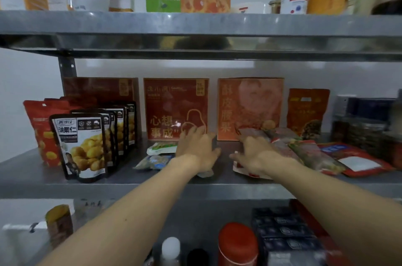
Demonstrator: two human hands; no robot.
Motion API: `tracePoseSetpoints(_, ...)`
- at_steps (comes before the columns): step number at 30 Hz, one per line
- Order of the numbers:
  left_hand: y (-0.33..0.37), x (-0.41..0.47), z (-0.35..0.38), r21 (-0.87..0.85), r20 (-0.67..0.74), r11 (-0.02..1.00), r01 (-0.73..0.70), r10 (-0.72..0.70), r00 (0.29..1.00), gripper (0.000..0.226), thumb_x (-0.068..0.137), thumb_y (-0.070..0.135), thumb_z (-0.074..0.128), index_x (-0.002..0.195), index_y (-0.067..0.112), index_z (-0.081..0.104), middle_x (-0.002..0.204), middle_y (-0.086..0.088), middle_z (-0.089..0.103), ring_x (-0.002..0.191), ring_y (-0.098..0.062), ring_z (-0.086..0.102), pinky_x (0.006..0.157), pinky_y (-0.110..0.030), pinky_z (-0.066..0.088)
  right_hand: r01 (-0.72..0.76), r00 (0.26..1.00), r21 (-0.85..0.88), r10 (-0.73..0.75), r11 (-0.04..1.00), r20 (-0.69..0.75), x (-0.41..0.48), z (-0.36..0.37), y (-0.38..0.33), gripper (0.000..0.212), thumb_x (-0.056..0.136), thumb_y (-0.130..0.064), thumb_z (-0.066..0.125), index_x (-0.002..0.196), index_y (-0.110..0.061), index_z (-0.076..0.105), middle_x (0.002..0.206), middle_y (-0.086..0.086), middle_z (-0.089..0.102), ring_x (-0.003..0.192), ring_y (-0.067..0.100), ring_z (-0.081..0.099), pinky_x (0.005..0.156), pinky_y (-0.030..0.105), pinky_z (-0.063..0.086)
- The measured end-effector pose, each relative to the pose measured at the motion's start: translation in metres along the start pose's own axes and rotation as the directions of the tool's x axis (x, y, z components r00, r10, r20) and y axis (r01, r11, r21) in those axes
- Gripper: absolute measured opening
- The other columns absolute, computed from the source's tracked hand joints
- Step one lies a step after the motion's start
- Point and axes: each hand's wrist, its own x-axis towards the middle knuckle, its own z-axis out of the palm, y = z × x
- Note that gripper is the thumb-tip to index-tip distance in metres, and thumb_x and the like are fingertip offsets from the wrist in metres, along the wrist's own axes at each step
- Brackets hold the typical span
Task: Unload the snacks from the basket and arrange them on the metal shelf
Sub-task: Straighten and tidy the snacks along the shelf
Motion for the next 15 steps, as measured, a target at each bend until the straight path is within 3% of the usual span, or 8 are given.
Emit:
tracePoseSetpoints(3, 0.030, -0.006, 0.003, -0.032, 0.051, 0.999, -0.020, 0.022, 0.998, 0.052, 0.098, 0.047, 0.044, 0.145, 0.024, 0.041, 0.147, -0.010, 0.043, 0.135, -0.031, 0.035, 0.108, -0.040, 0.030, -0.084, 0.996, 0.009, 0.084, 0.996, -0.024, -0.010, -0.004, 0.020, 0.044, 0.095, -0.049, 0.052, 0.126, -0.018, 0.055, 0.127, 0.013, 0.060, 0.111, 0.034, 0.059, 0.080, 0.035, 0.047)
tracePoseSetpoints(7, 0.055, -0.004, 0.017, -0.309, 0.194, 0.948, 0.078, -0.018, 0.981, 0.045, 0.096, 0.041, 0.053, 0.138, 0.025, 0.049, 0.140, -0.007, 0.053, 0.127, -0.032, 0.048, 0.103, -0.037, 0.042, -0.124, 0.992, 0.006, 0.124, 0.992, 0.032, -0.022, 0.000, 0.037, 0.038, 0.094, -0.038, 0.058, 0.122, -0.012, 0.057, 0.112, 0.012, 0.060, 0.095, 0.030, 0.061, 0.068, 0.029, 0.043)
tracePoseSetpoints(11, 0.066, -0.002, 0.032, -0.544, 0.269, 0.815, 0.201, -0.058, 0.961, 0.041, 0.089, 0.021, 0.070, 0.128, 0.020, 0.060, 0.134, -0.005, 0.058, 0.122, -0.022, 0.054, 0.097, -0.025, 0.042, -0.157, 0.986, 0.096, 0.150, 0.983, 0.075, -0.020, 0.011, 0.042, 0.039, 0.087, -0.036, 0.068, 0.115, -0.010, 0.059, 0.103, 0.010, 0.062, 0.092, 0.029, 0.063, 0.070, 0.031, 0.050)
tracePoseSetpoints(15, 0.067, -0.001, 0.045, -0.739, 0.233, 0.594, 0.318, -0.217, 0.948, 0.033, 0.077, 0.000, 0.078, 0.105, 0.015, 0.069, 0.120, -0.005, 0.064, 0.105, -0.021, 0.061, 0.086, -0.024, 0.048, -0.181, 0.983, 0.216, 0.174, 0.959, 0.050, -0.022, 0.011, 0.042, 0.029, 0.084, -0.032, 0.074, 0.099, -0.009, 0.064, 0.092, 0.007, 0.063, 0.083, 0.026, 0.060, 0.054, 0.027, 0.038)
